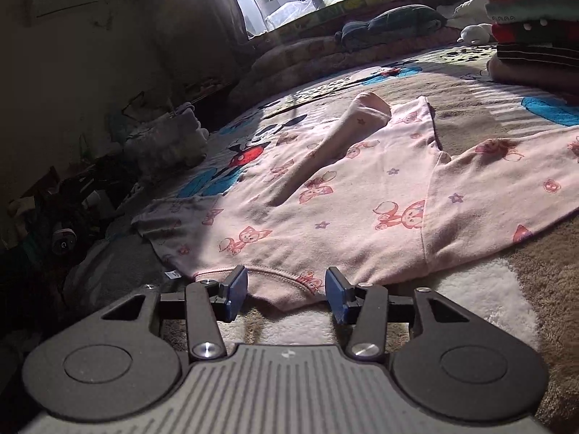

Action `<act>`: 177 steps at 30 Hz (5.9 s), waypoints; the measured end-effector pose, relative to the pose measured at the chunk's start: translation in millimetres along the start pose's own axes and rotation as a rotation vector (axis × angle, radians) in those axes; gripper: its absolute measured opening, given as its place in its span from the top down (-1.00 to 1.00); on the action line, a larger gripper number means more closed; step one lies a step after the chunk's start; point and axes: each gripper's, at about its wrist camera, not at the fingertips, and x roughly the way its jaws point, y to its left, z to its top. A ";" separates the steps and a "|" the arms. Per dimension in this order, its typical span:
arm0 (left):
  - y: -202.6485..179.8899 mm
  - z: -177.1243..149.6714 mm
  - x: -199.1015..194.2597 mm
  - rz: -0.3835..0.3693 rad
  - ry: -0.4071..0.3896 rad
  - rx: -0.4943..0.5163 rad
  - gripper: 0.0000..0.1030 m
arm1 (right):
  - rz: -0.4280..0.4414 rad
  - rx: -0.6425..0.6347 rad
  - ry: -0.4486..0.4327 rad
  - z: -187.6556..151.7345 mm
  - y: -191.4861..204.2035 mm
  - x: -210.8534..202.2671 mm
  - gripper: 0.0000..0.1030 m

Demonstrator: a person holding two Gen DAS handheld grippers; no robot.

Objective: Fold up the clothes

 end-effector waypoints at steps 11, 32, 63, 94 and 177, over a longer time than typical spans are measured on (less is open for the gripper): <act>-4.6 -26.8 25.3 0.153 0.059 0.216 0.01 | 0.208 -0.317 0.044 9.1 85.7 63.7 0.06; -77.3 -90.9 -1.1 0.121 0.084 0.817 0.83 | 0.356 -0.481 0.318 -4.9 126.5 108.6 -0.14; -212.6 -230.9 -33.3 0.105 0.352 1.473 -0.08 | 0.125 0.463 -0.206 2.4 -73.8 -67.2 -0.31; -228.8 -156.8 214.7 0.012 0.511 0.768 0.00 | -0.053 0.452 0.008 184.4 -195.2 106.7 -0.31; -229.7 -423.5 -43.0 -0.238 0.340 1.339 0.34 | -0.338 0.804 -0.467 32.3 -265.9 -115.3 -0.46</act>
